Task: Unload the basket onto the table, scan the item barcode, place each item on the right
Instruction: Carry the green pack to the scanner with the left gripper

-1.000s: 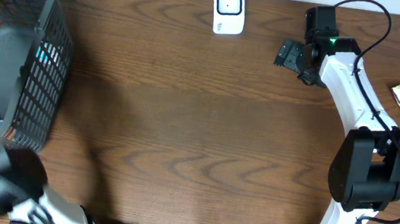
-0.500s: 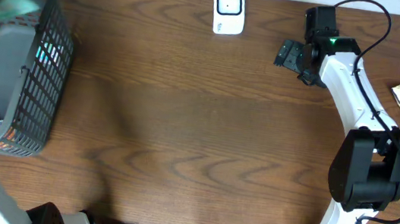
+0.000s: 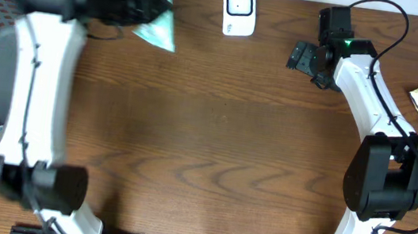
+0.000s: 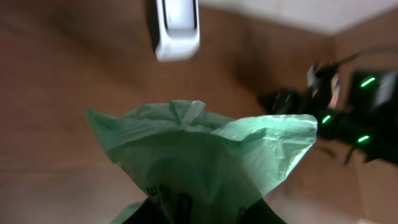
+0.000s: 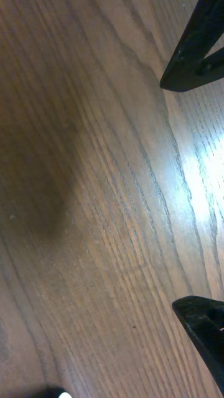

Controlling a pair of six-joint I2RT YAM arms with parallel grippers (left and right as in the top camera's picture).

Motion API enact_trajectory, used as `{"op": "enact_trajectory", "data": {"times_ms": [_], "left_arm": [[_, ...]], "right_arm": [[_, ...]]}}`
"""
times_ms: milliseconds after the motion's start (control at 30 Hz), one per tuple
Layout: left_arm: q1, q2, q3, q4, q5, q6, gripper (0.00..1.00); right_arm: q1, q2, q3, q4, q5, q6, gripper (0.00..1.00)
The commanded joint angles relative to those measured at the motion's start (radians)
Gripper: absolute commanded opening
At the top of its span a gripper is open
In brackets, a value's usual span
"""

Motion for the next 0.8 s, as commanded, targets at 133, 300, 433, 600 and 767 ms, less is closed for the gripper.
{"op": "enact_trajectory", "data": {"times_ms": [133, 300, 433, 600, 767], "left_arm": [[-0.163, 0.174, -0.003, -0.028, -0.172, 0.028, 0.13], [-0.234, 0.266, -0.003, -0.021, -0.210, 0.029, 0.13], [-0.271, 0.341, -0.003, -0.018, -0.210, 0.028, 0.14], [-0.297, 0.412, -0.003, -0.014, -0.209, 0.021, 0.25], [-0.303, 0.413, -0.003, 0.005, -0.209, 0.021, 0.69]], "right_arm": [[0.002, 0.008, -0.006, -0.003, 0.005, -0.011, 0.99], [0.004, 0.008, -0.006, -0.003, 0.005, -0.011, 0.99], [0.004, 0.008, -0.006, -0.003, 0.005, -0.011, 0.99], [0.005, 0.008, -0.006, -0.003, 0.005, -0.011, 0.99], [0.008, 0.008, -0.006, -0.003, 0.005, -0.011, 0.99]]}}
